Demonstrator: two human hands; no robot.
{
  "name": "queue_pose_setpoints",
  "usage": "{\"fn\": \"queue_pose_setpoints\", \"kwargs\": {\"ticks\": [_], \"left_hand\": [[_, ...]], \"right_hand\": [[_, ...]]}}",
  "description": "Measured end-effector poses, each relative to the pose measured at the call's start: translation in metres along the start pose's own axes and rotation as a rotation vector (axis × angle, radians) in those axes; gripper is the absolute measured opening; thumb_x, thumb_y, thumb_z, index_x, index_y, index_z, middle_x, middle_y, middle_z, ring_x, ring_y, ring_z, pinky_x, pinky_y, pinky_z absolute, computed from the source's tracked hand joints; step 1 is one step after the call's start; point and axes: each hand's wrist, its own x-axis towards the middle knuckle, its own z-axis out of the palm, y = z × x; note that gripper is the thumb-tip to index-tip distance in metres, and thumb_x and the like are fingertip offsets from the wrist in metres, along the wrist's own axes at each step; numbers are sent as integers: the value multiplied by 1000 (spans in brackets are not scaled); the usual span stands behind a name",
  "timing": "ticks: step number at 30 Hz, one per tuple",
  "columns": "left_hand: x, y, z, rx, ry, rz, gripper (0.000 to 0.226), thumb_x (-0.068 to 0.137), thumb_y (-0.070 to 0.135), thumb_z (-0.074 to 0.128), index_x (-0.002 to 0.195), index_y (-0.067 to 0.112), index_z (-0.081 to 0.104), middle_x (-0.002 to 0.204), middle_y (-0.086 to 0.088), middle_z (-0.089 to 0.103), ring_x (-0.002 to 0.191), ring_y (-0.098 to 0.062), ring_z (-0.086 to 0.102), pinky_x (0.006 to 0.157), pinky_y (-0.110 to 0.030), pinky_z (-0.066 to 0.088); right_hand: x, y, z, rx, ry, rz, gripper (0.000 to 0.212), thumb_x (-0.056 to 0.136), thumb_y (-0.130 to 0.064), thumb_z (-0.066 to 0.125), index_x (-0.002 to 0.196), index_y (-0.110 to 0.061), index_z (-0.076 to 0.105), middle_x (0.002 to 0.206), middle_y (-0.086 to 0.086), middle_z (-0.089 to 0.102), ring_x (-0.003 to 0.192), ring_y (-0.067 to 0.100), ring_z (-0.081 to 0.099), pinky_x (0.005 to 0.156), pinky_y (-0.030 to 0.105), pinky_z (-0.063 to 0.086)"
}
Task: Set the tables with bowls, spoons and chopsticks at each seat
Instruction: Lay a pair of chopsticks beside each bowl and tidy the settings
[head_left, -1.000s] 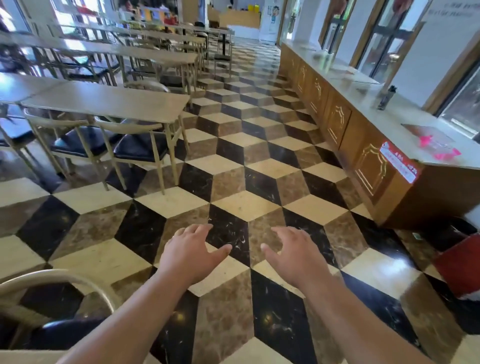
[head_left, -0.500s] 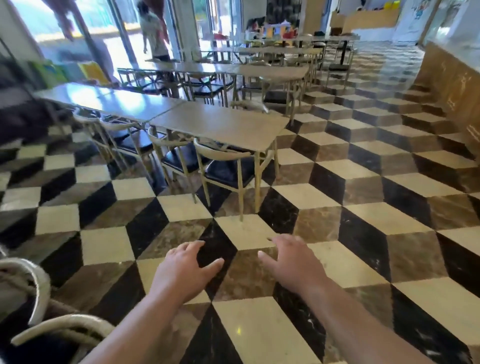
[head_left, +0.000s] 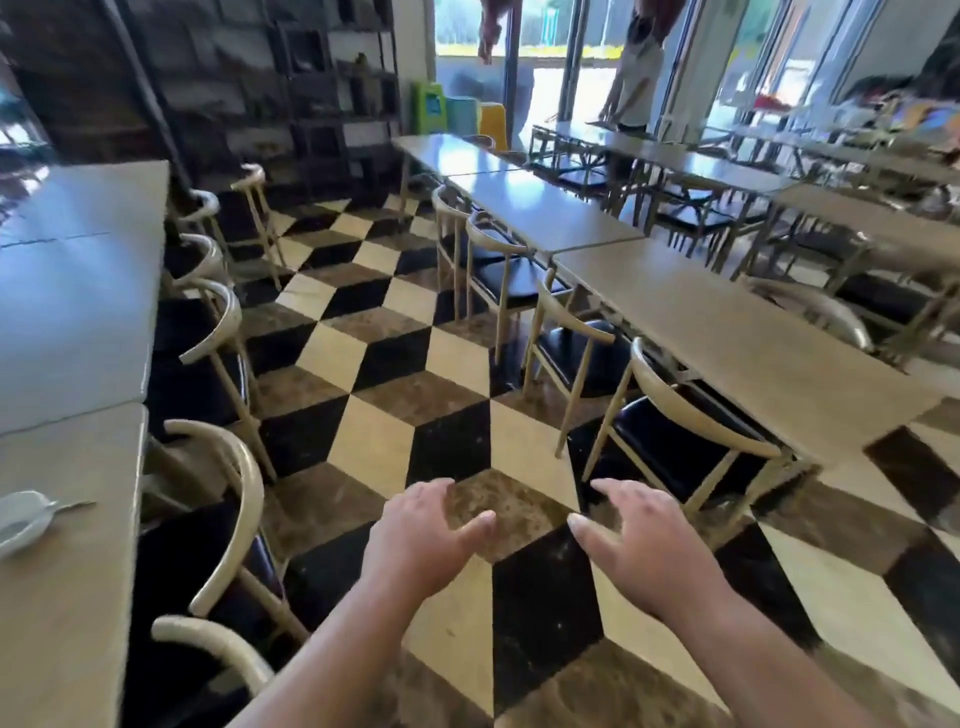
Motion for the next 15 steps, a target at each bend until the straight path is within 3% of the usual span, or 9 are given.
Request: {"fn": "queue_pose_setpoints", "kwargs": {"ticks": [8,15], "left_hand": [[121,-31,-96,-53,144,-151,85,91,76,60,160,30,43,162,6,49,152,-20,43,118,-47,47],[156,-139,-146,-47,274,-511,89,91,81,50,162,28,40,164,1,46,153,-23,40,119,-43,43]], "right_hand": [[175,-112,-5,-49,-77,-206,71,97,-73,47,156,-34,44,160,-8,49,153,18,38,121,42,39],[286,-240,50,-46,-354,-436,72,97,-73,52,158,-36,42,162,-11,47,150,14,42,119,39,43]]}}
